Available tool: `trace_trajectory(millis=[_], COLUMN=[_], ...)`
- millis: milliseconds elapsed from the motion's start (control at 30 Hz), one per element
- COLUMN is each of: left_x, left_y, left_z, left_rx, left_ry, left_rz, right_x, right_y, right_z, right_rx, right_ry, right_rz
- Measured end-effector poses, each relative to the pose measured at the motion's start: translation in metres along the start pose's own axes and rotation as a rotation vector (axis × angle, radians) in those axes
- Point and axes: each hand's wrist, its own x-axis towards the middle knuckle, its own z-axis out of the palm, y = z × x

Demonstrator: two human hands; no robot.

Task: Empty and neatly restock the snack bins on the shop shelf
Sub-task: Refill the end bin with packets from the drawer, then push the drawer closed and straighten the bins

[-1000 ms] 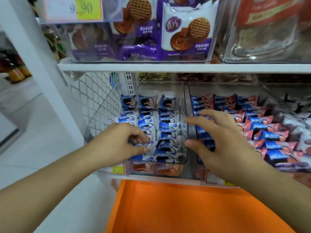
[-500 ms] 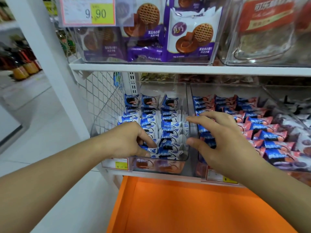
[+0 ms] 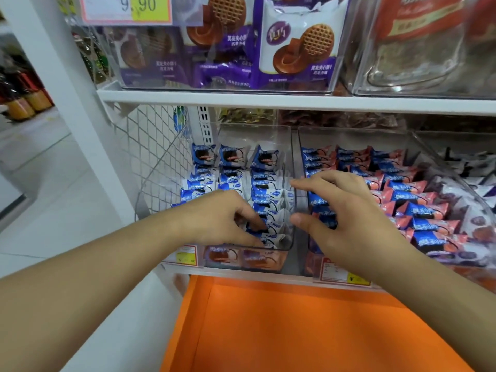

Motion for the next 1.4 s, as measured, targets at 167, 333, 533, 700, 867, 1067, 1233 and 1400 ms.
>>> trace_trajectory(millis=[167, 333, 533, 700, 867, 1067, 1233, 1400], left_x=[0.012, 0.008, 0.003, -0.012, -0.032, -0.048, -0.110, -0.165], left_y=[0.012, 0.012, 0.013, 0.002, -0.020, 0.007, 0.063, 0.089], left_z=[0.005, 0.005, 0.006, -0.009, -0.026, -0.011, 0.037, 0.122], left_rx=[0.097, 0.089, 0.033, -0.104, 0.046, -0.154, -0.335, -0.223], left_ry=[0.019, 0.047, 0.072, 0.231, 0.144, 0.367, 0.436, 0.144], left_rz=[0.005, 0.008, -0.060, -0.136, -0.190, -0.057, 0.090, 0.059], right_x=[0.001, 0.001, 0.001, 0.000, 0.000, -0.003, -0.046, -0.146], right_y=[-0.002, -0.001, 0.000, 0.000, 0.002, -0.003, -0.017, -0.029], right_z=[-0.002, -0.001, -0.001, -0.001, 0.000, -0.006, -0.036, -0.030], right_rx=[0.010, 0.013, 0.003, 0.013, 0.033, -0.046, -0.088, 0.031], right_ry=[-0.012, -0.007, 0.011, -0.006, -0.010, -0.046, -0.020, -0.206], right_rz=[-0.003, -0.013, -0.016, -0.010, -0.013, -0.005, -0.116, -0.119])
